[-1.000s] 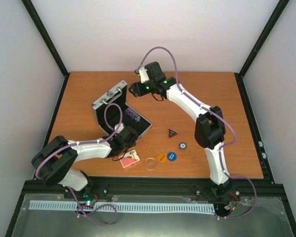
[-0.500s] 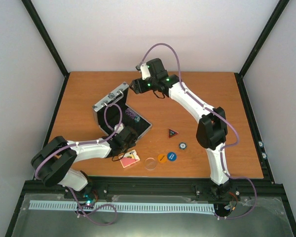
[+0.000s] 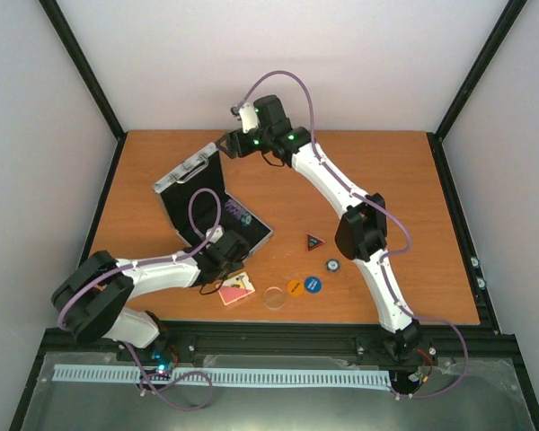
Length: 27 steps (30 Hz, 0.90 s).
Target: Pack up texas hold em set
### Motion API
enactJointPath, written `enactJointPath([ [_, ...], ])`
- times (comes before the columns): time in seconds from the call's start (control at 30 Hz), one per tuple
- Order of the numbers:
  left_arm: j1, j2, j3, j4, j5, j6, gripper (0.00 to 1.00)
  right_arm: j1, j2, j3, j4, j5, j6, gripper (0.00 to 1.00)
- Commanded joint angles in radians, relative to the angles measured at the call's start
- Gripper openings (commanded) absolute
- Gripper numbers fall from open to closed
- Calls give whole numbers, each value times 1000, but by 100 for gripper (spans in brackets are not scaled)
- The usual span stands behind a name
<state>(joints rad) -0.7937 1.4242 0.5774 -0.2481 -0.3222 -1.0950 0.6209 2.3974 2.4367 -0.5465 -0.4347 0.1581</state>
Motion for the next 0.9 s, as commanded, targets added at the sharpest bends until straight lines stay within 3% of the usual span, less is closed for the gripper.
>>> enactJointPath([
  [0.0, -5, -19, -3, -194, 30, 23, 1, 14, 43, 19, -24, -16, 6, 72],
  [0.33, -22, -199, 137, -425, -85, 71, 11, 15, 24, -6, -35, -11, -7, 72],
  [0.6, -22, -359, 215, -499, -146, 103, 14, 17, -46, -109, 2, -4, -16, 72],
  [0.87, -20, -538, 471, -677, -323, 209, 22, 19, -62, -125, -2, 1, -28, 72],
])
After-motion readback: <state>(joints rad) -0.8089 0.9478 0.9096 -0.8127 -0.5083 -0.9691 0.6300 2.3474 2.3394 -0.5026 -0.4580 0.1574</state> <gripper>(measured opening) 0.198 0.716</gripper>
